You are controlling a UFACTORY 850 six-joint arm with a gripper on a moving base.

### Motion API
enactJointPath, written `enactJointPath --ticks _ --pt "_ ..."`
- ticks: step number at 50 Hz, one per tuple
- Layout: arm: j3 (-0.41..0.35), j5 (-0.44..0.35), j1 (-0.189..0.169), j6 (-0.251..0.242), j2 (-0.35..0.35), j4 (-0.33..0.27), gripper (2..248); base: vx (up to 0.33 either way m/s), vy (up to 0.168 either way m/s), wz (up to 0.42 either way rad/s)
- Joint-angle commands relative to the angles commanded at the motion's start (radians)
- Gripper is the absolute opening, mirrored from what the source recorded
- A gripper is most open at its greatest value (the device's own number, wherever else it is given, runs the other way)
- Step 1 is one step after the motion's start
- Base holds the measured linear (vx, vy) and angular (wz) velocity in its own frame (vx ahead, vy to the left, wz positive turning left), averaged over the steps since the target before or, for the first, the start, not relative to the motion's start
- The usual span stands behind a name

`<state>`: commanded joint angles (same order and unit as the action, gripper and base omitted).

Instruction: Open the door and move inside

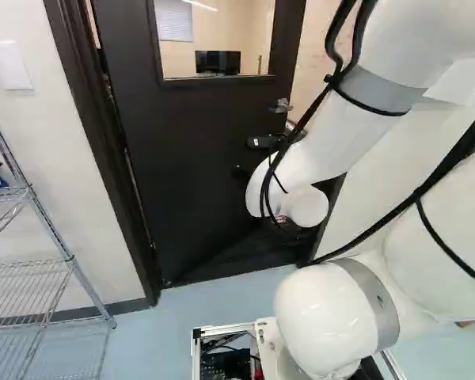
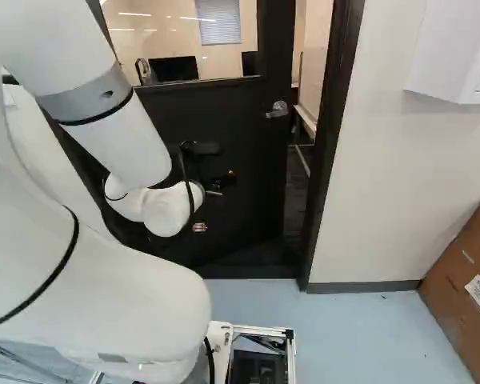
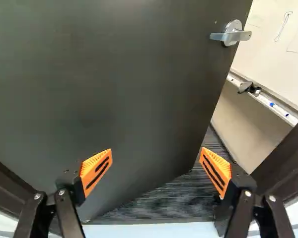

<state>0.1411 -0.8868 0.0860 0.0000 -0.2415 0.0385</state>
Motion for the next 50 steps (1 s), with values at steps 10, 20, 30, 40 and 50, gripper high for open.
enactJointPath --ticks 10,20,30,40,50 --pt "0.000 0.000 0.000 0.000 0.000 0.000 247 0.112 0.102 -0.021" --pt "0.000 0.000 0.000 0.000 0.000 0.000 247 0.115 0.103 -0.023" --pt "0.000 0.000 0.000 0.000 0.000 0.000 247 0.099 0.100 -0.020" --pt "0.000 0.000 0.000 0.000 0.000 0.000 247 0.085 0.090 -0.014" --pt "0.000 0.000 0.000 0.000 0.000 0.000 247 0.079 0.077 -0.014"
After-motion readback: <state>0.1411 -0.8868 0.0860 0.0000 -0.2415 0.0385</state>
